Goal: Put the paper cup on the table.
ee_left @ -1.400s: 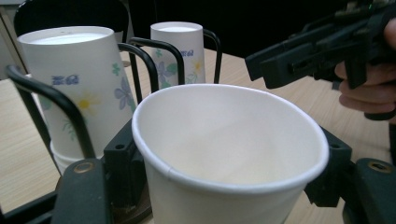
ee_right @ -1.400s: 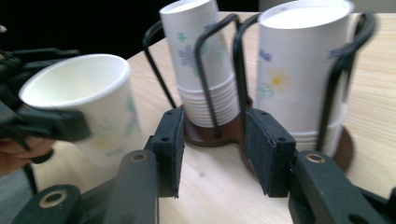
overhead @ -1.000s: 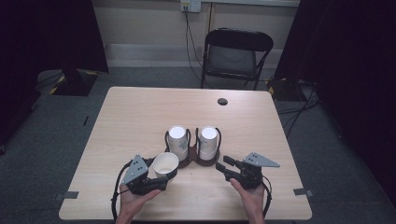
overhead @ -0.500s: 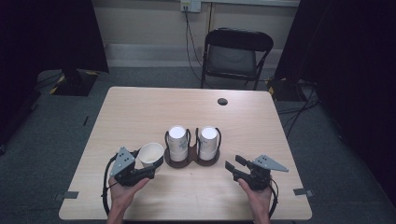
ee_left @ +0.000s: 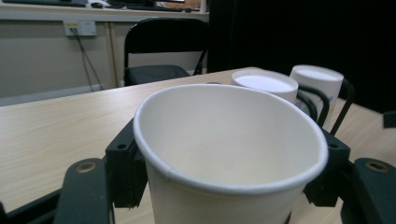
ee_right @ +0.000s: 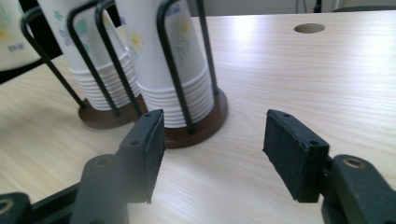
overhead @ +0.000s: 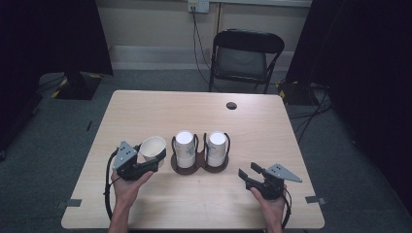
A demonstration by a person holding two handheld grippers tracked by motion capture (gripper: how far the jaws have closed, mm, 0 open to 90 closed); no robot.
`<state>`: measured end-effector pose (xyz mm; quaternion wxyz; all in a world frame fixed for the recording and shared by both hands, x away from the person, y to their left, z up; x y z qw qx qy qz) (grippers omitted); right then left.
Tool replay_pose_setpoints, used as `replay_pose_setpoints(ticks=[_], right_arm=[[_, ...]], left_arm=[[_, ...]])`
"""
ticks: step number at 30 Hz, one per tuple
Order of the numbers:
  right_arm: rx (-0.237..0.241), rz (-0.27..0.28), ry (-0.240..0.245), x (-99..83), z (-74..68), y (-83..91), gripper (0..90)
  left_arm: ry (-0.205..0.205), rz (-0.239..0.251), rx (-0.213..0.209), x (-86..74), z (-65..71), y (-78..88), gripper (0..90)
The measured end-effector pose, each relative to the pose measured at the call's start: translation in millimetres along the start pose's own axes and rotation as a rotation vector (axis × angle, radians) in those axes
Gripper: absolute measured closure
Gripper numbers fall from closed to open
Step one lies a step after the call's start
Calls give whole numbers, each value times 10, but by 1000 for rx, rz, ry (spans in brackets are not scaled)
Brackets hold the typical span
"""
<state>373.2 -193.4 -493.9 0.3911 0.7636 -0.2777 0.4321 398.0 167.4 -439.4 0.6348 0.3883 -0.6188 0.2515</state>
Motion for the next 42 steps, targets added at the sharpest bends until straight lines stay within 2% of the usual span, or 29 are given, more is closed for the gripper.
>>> replay_pose_setpoints(ticks=[2, 3, 5, 6, 8, 10, 12, 13, 14, 17, 18, 20, 21, 23, 24, 26, 29, 36, 37, 42], right_arm=[[-11, 5, -3, -29, 49, -2, 377], [-18, 7, -2, -41, 67, -5, 376], [-32, 16, -7, -75, 108, -15, 374], [-34, 19, -7, -90, 120, -20, 374], [-52, 23, 7, -120, 146, -34, 374], [-57, 23, 13, -143, 162, -45, 372], [-64, 29, 11, -158, 179, -44, 366], [-64, 45, 15, -149, 181, -34, 367], [-71, 54, 19, -144, 191, -29, 366], [-82, 50, 20, -143, 199, -34, 358], [-92, 50, 27, -144, 194, -40, 352], [-92, 48, 32, -146, 190, -40, 350], [-93, 50, 31, -146, 191, -37, 346], [-86, 69, 12, -138, 208, -20, 347], [-84, 74, 7, -137, 210, -10, 348], [-80, 81, 5, -137, 208, -6, 349], [-76, 79, 6, -137, 207, -5, 348], [-71, 89, 3, -134, 211, 2, 354], [-71, 88, 4, -134, 210, 1, 355], [-78, 92, 9, -135, 204, 5, 364]], left_arm=[[-13, -3, 19, 5, -34, -39, 305], [-10, -5, 15, 3, -55, -68, 305], [-24, -28, 39, -15, -98, -115, 305], [-21, -36, 52, -23, -124, -136, 306], [4, -28, 51, -24, -167, -166, 306], [12, -32, 65, -22, -220, -204, 305], [-3, -38, 75, -20, -249, -223, 305], [10, -33, 90, -21, -278, -237, 305], [17, -27, 78, -26, -298, -251, 305], [21, -43, 100, -47, -348, -288, 305], [33, -54, 102, -58, -422, -341, 304], [25, -57, 110, -55, -445, -358, 302], [38, -55, 106, -49, -475, -387, 302], [12, -76, 93, -41, -504, -441, 295], [24, -76, 90, -38, -522, -455, 295], [22, -79, 92, -41, -535, -471, 295], [37, -103, 109, -96, -637, -557, 296], [78, -107, 138, -160, -799, -578, 291], [63, -110, 148, -167, -812, -575, 288], [80, -126, 135, -238, -840, -609, 282]])
Point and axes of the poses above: each handheld gripper's, and its own axes: y roughly backward along the jaws, x roughly out of its top, z roughly to its right, the point moved 6 cm from there along -y, roughly forward along the jaws, and after that the axes turned 9 degrees about -y, right-handed, at the moved point
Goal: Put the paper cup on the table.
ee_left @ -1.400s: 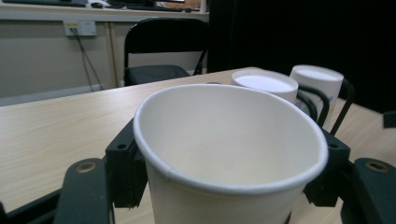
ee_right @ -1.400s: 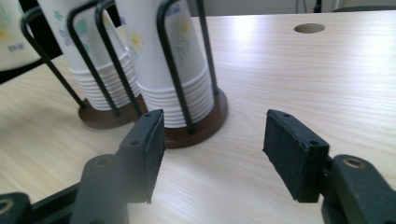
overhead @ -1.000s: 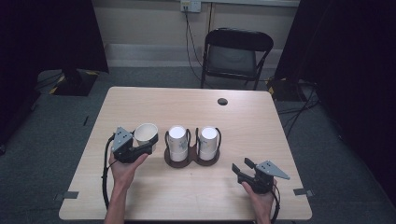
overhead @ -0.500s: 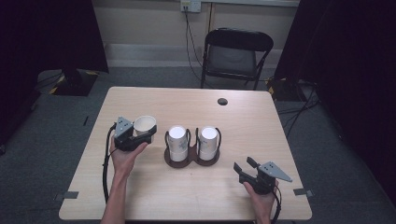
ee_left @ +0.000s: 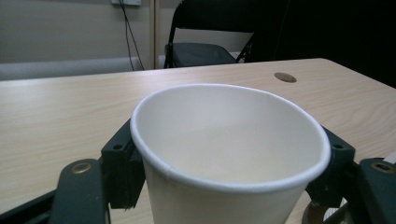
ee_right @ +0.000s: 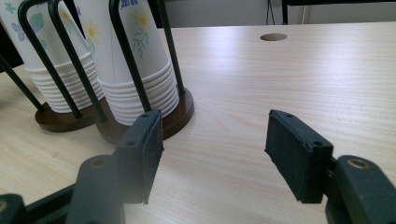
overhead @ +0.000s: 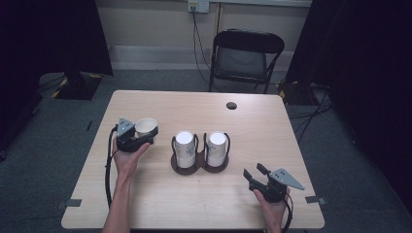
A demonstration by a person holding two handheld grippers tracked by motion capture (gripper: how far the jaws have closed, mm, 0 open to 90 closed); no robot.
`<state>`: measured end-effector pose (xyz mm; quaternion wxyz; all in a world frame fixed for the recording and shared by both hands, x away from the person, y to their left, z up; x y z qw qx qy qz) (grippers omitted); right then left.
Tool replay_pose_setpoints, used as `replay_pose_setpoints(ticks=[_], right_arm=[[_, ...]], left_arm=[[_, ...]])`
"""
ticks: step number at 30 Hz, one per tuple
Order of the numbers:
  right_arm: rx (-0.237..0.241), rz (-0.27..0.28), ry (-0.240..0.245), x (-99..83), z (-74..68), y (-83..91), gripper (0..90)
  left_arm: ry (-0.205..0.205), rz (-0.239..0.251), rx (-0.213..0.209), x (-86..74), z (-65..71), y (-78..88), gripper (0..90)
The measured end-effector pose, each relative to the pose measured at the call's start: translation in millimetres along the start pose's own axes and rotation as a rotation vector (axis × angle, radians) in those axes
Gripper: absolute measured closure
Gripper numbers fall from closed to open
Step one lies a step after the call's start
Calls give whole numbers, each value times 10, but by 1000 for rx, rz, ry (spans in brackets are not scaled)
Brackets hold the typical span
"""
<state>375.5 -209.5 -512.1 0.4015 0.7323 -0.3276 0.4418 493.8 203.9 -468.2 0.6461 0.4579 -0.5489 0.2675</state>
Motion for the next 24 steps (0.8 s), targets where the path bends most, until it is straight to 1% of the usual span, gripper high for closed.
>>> replay_pose_setpoints(ticks=[1, 2, 3, 4, 6, 7, 9, 11, 13, 15, 16, 17, 18, 19, 20, 21, 24], right_arm=[[0, 0, 0, 0, 0, 0, 364], [-1, 2, 2, 0, 2, 1, 364], [-2, 7, 4, 1, 1, 6, 366], [-2, 7, 4, 1, 1, 6, 366], [-2, 7, 4, 1, -1, 7, 369], [-3, 8, 4, 1, -1, 7, 372], [-1, 10, 5, 1, -5, 10, 374], [0, 10, 6, 1, -6, 11, 375], [0, 11, 6, 1, -6, 11, 376], [1, 10, 4, 1, -5, 10, 377], [1, 10, 4, 1, -5, 10, 377], [1, 11, 5, 1, -6, 10, 380], [1, 11, 5, 1, -6, 10, 380], [0, 9, 6, 1, -6, 10, 381], [0, 10, 6, 1, -6, 10, 381], [1, 11, 6, 1, -7, 11, 381], [2, 9, 8, 0, -9, 11, 381]], left_arm=[[0, 0, 0, 0, 0, 0, 280], [-8, -13, 2, -19, 1, -15, 280], [-3, -27, -5, -50, 3, -43, 275], [-3, -27, -5, -50, 3, -43, 272], [8, -23, -5, -71, 8, -69, 269], [21, -28, -17, -83, 11, -79, 266], [13, -35, -12, -109, 17, -112, 263], [16, -36, -16, -116, 17, -119, 259], [1, -50, -11, -137, 21, -136, 257], [-5, -56, -18, -150, 27, -146, 255], [-11, -62, -10, -158, 27, -150, 252], [1, -69, -20, -178, 23, -156, 250], [1, -69, -20, -178, 23, -156, 248], [-3, -74, -9, -200, 21, -167, 248], [-3, -74, -9, -200, 21, -167, 248], [2, -82, -23, -225, 24, -179, 244], [-8, -91, -16, -245, 25, -184, 234]])
Point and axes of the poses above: each handheld gripper's, and its own axes: y roughly backward along the jaws, x roughly out of its top, z roughly to its right, the point moved 6 cm from there along -y, roughly forward along the jaws, and after that the axes turned 9 degrees about -y, right-handed, at the moved point
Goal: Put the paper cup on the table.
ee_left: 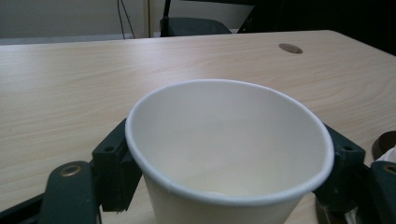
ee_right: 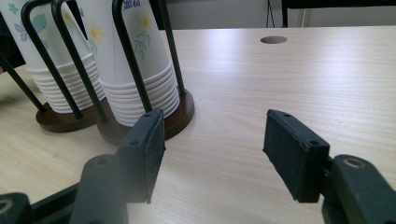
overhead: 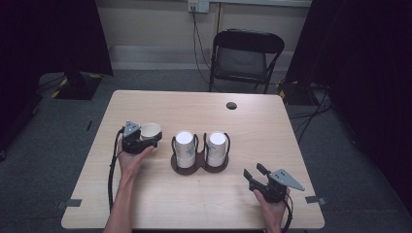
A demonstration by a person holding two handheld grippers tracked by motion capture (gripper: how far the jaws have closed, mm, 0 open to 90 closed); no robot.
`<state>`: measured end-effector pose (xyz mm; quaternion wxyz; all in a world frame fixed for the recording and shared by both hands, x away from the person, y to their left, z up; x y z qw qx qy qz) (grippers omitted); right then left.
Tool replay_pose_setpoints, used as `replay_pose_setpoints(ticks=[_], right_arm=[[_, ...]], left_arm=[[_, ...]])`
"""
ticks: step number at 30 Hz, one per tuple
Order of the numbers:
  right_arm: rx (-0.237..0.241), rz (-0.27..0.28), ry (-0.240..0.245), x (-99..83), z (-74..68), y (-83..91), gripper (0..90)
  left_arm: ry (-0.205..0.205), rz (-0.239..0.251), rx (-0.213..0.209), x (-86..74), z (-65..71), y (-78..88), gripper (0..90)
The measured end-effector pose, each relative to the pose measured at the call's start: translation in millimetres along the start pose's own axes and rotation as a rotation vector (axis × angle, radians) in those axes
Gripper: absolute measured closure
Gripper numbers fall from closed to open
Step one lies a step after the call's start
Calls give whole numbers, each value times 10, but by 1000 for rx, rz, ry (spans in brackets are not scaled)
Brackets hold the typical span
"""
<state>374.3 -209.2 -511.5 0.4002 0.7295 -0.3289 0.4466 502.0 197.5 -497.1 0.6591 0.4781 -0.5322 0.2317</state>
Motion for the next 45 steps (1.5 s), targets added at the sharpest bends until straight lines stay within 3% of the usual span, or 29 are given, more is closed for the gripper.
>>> replay_pose_setpoints(ticks=[5, 18, 21, 25, 35, 40, 42, 44, 45], right_arm=[[1, 0, -2, 1, 2, -2, 382], [1, 4, -1, 1, 3, 4, 389], [1, 4, -1, 1, 3, 3, 388], [3, 3, -6, 2, 5, 2, 387], [1, 2, -2, 1, 4, 0, 385], [0, 2, -2, 1, 5, 1, 385], [0, 3, -2, 2, 4, 3, 386], [-1, 3, -2, 1, 4, 2, 385], [-2, 3, -3, 1, 4, 3, 385]], left_arm=[[10, -21, 0, -45, 20, -32, 216], [-35, -77, 12, -134, 106, -73, 162], [-6, -68, 15, -151, 90, -68, 162], [-65, -101, 23, -179, 104, -48, 162], [-39, -91, 23, -279, 120, 72, 157], [-36, -53, 49, -272, 138, 175, 159], [-55, -48, 62, -276, 131, 242, 158], [-29, -55, 71, -278, 135, 281, 158], [-41, -34, 79, -274, 139, 317, 157]])
Point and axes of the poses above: each handheld gripper's, and its own axes: y roughly backward along the jaws, x roughly out of its top, z roughly to its right, the point moved 6 cm from there along -y, roughly forward along the jaws, and after that the axes turned 9 degrees about -y, right-handed, at the moved point
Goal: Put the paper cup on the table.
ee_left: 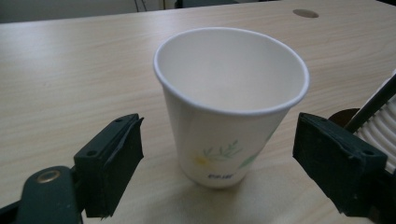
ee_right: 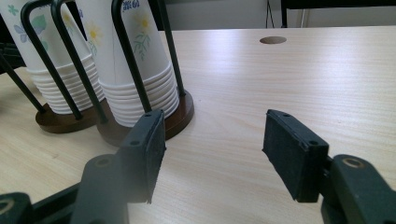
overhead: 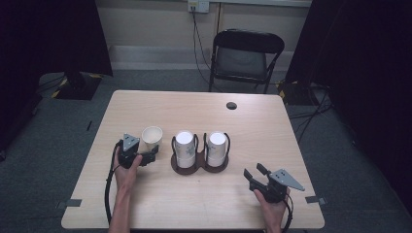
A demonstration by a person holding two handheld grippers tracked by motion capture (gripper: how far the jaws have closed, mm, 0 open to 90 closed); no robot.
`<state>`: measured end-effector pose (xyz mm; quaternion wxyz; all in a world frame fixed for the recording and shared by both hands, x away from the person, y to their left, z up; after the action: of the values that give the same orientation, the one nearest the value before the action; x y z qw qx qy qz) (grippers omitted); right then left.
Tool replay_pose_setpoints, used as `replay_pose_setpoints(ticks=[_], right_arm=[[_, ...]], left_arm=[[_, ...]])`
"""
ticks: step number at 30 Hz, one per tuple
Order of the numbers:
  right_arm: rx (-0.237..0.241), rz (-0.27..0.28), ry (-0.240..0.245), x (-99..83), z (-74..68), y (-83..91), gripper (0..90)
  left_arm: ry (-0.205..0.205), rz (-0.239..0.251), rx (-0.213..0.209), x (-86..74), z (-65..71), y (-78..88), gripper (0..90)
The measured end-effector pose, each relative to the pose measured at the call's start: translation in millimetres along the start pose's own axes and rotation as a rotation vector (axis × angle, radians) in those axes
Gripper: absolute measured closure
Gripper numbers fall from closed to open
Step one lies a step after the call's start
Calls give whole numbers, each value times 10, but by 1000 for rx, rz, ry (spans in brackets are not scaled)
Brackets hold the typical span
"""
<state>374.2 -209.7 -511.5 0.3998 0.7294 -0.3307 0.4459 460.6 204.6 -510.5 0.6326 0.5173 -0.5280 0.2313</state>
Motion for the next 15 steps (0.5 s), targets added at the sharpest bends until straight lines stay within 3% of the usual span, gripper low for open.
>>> replay_pose_setpoints(ticks=[2, 5, 9, 13, 15], right_arm=[[0, 1, 0, 1, 2, 0, 385], [1, 4, -1, 2, 3, 3, 385], [-1, 5, -1, 2, 3, 3, 385], [-2, 8, 0, 2, 3, 7, 385], [-3, 8, -2, 2, 4, 7, 385]], left_arm=[[-27, 20, -12, 6, 34, 60, 156], [-55, 22, 10, 11, 70, 161, 157], [-40, 61, 32, 33, 111, 274, 155], [-70, 76, 62, 8, 151, 372, 155], [-48, 83, 64, -26, 154, 419, 156]])
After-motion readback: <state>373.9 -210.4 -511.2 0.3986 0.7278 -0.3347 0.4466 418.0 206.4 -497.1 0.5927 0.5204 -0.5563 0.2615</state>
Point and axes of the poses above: each handheld gripper's, and its own axes: y roughly backward along the jaws, x roughly out of its top, z roughly to its right, the point moved 6 cm from there along -y, roughly forward along the jaws, and after that the axes turned 9 degrees about -y, right-handed, at the moved point
